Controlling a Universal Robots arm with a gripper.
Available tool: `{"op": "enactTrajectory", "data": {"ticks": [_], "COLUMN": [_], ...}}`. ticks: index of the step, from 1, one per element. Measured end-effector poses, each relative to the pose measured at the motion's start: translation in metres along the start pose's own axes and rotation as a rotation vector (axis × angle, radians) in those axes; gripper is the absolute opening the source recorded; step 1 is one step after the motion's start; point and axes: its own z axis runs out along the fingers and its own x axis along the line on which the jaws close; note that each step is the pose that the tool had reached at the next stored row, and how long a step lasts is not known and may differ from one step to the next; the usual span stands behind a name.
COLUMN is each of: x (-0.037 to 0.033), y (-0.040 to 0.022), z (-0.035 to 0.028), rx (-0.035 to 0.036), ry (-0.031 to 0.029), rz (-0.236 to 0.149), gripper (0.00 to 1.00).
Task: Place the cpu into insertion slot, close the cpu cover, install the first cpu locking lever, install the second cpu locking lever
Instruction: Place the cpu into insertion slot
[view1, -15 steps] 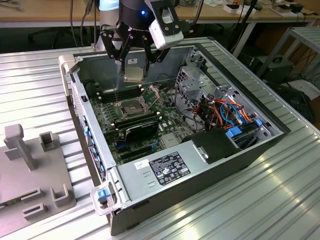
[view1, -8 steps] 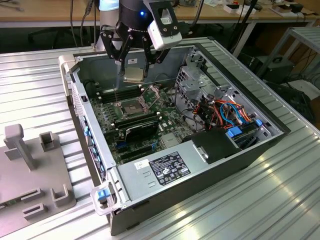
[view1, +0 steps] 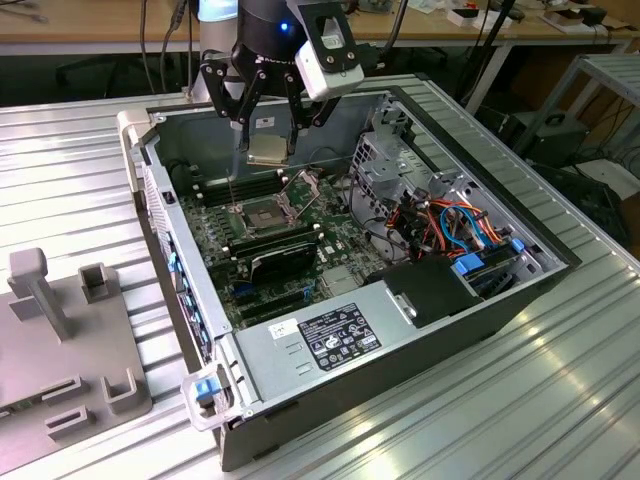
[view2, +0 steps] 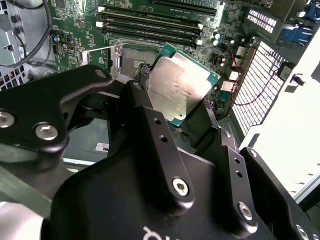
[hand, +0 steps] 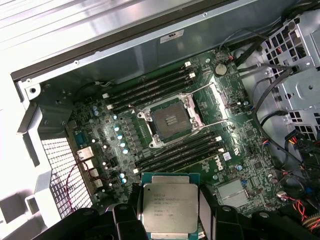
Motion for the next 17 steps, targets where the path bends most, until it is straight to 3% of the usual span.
{"op": "enactTrajectory", "data": {"ticks": [4,7,8,11,17], "x": [0.0000,0.0000,0.0001,0.0001,0.0004], "y": [0.0000,0.0000,0.0000,-0.0002,0.0004], "z": [0.0001,0.0012,0.0024,0.0044,0.0072], "rx": [0.0002,0.0015,0.0024,0.0039,0.0053], "ry": [-0.0004,-0.0026,-0.0044,-0.0074,-0.0104], "rz": [0.007,0.059,0.099,0.164,0.230], "gripper": [0.55,0.55,0.55,0.55,0.55]}}
